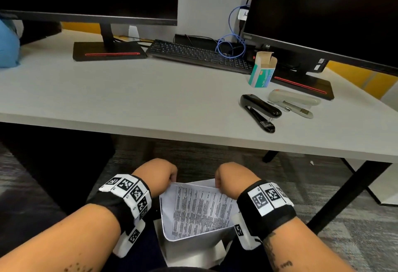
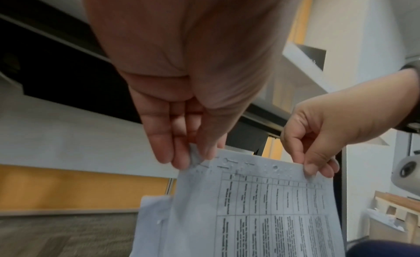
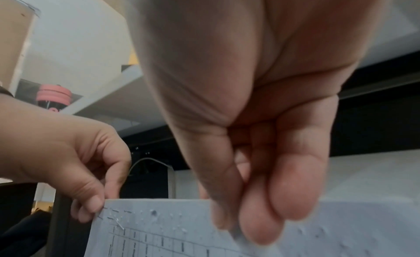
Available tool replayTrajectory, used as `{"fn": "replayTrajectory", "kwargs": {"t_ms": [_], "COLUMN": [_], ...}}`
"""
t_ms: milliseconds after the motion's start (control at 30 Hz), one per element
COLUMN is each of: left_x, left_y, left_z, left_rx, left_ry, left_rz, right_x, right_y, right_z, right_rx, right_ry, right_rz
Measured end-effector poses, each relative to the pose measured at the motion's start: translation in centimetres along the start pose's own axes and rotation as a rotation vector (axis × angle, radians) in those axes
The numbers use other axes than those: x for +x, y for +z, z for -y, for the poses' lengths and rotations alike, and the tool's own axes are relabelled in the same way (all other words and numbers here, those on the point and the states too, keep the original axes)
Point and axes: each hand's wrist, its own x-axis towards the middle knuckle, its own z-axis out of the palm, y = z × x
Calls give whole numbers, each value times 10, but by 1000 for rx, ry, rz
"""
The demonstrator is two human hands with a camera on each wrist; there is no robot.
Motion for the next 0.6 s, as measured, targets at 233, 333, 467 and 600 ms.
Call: {"fn": "replayTrajectory", "kwargs": {"t_ms": [233, 333, 467, 600], "left_x": [9, 7, 3, -4], "left_y": [3, 6, 2, -18], "left_z": [1, 1, -4, -11], "left_rx": [39, 71, 67, 48], "left_ry": [9, 23, 8, 11], "left_rz": [306, 385, 373, 269], "right_x": [9, 10, 8, -4], "right_y": [16, 19, 18, -1], "right_z": [-8, -10, -10, -7], "right_rx": [19, 9, -1, 50], "right_ry": [27, 37, 10, -55], "right_rz": [97, 132, 169, 175]}}
